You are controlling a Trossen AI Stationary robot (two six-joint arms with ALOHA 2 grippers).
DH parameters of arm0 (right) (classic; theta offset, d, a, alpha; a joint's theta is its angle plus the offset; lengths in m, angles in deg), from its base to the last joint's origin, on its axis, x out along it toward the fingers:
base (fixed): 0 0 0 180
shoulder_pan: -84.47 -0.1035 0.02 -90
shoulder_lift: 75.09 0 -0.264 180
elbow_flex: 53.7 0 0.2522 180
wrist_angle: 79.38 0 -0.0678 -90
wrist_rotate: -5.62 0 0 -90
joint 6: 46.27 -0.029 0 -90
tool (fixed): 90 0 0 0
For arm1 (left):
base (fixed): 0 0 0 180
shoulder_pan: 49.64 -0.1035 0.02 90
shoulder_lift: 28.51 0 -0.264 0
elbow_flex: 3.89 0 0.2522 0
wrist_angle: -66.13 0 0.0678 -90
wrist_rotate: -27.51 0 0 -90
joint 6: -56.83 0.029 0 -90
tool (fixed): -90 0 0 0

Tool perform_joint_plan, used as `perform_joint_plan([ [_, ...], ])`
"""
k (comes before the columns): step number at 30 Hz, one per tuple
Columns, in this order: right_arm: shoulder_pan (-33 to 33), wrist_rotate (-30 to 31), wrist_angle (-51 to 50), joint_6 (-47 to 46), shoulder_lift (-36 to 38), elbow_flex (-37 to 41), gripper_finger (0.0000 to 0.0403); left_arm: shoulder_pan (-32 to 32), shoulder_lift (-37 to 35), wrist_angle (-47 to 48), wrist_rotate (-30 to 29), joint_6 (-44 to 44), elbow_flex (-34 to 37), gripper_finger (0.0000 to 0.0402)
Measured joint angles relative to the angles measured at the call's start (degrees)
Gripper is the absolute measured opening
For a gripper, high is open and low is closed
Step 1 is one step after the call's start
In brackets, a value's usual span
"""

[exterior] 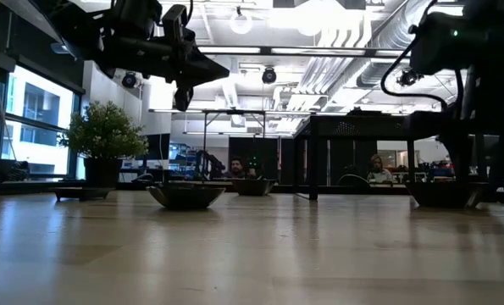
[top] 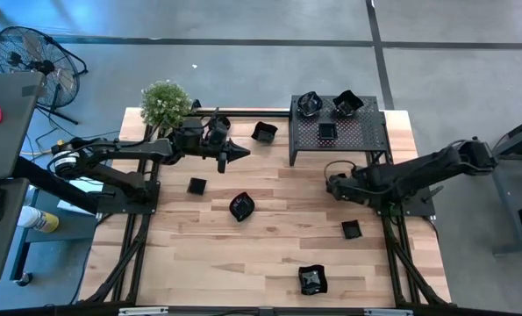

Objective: Pick & Place Mini shaped plates
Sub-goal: Stack the black distorted square plate on top of the black distorted square plate on the shelf

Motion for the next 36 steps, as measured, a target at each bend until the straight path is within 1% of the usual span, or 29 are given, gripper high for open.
perform_joint_plan([
  [3, 0.3, 0.1, 2.8, 0.3, 0.0, 1.5, 0.0101, 0.0, 0.0, 0.0, 0.0, 0.0, 0.0, 0.0001],
  [9, 0.3, 0.5, 2.8, 1.4, 0.2, 1.7, 0.0018, 0.0, 0.0, 0.0, 0.0, 0.0, 0.0, 0.0001],
  [10, 0.2, 0.5, 2.8, 1.4, 0.3, 1.6, 0.0009, 0.0, 0.0, 0.0, 0.0, 0.0, 0.0, 0.0001],
  [11, 0.1, 0.5, 2.9, 1.4, 0.4, 1.6, 0.0006, 0.0, 0.0, 0.0, 0.0, 0.0, 0.0, 0.0001],
  [15, 0.1, -0.8, 2.8, 1.4, 1.4, 1.4, 0.0014, 0.0, 0.0, 0.0, 0.0, 0.0, 0.0, 0.0001],
  [17, 0.1, -1.5, 1.6, 2.6, 2.0, 0.0, 0.0011, 0.0, 0.0, 0.0, 0.0, 0.0, 0.0, 0.0001],
  [21, 0.0, -2.7, -1.4, 7.1, 3.4, -5.0, 0.0004, 0.0, 0.0, 0.0, 0.0, 0.0, 0.0, 0.0001],
  [25, -2.8, -3.7, -2.7, 10.3, 3.4, -11.9, 0.0008, 0.0, 0.0, 0.0, -0.1, 0.3, 0.0, 0.0001],
  [28, -5.9, -0.1, -3.0, 11.2, 3.4, -17.8, 0.0003, 0.0, 0.0, 0.0, -0.1, 1.3, 0.0, 0.0001],
  [31, -7.6, 7.9, -4.0, 12.5, 3.4, -24.4, 0.0004, 0.0, 0.0, 0.0, -0.1, 1.5, 0.0, 0.0001],
  [34, -6.2, 16.7, -7.2, 15.1, 3.4, -31.0, 0.0007, 0.0, 0.0, 0.0, -0.1, 1.8, 0.0, 0.0001],
  [36, -2.9, 20.4, -10.2, 16.8, 3.5, -34.8, 0.0006, 0.0, 0.0, 0.0, -0.2, 2.0, 0.0, 0.0001],
])
